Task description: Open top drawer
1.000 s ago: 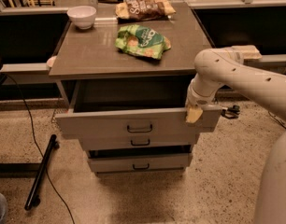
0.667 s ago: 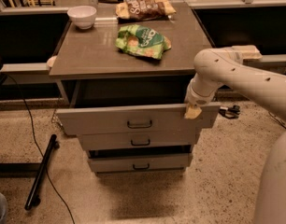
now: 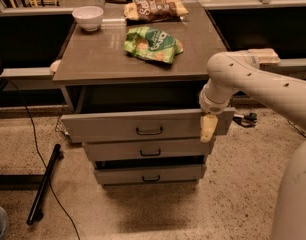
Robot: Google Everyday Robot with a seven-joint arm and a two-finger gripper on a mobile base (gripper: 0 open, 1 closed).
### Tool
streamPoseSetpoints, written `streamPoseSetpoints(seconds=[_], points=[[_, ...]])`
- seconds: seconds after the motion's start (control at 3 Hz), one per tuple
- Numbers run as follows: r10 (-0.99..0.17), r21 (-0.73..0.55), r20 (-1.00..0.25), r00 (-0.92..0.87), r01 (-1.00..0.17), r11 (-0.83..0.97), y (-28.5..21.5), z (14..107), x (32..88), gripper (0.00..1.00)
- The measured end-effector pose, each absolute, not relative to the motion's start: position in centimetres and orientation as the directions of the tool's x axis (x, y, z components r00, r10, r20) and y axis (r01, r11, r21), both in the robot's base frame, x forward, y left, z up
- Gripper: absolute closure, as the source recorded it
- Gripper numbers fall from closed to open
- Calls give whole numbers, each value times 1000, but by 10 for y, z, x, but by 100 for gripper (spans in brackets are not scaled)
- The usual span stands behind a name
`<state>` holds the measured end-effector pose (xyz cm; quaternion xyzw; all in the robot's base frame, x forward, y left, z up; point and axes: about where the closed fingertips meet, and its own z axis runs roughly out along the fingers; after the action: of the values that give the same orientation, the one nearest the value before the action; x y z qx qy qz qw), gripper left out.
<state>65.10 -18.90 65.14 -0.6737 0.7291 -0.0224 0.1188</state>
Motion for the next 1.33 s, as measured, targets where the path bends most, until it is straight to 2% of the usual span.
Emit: streamPoseSetpoints(seconds=[1.0, 1.33], points=[[-991, 1, -124, -57, -998, 57, -177, 638, 597, 0], [-991, 22, -122, -63, -998, 61, -176, 640, 586, 18]])
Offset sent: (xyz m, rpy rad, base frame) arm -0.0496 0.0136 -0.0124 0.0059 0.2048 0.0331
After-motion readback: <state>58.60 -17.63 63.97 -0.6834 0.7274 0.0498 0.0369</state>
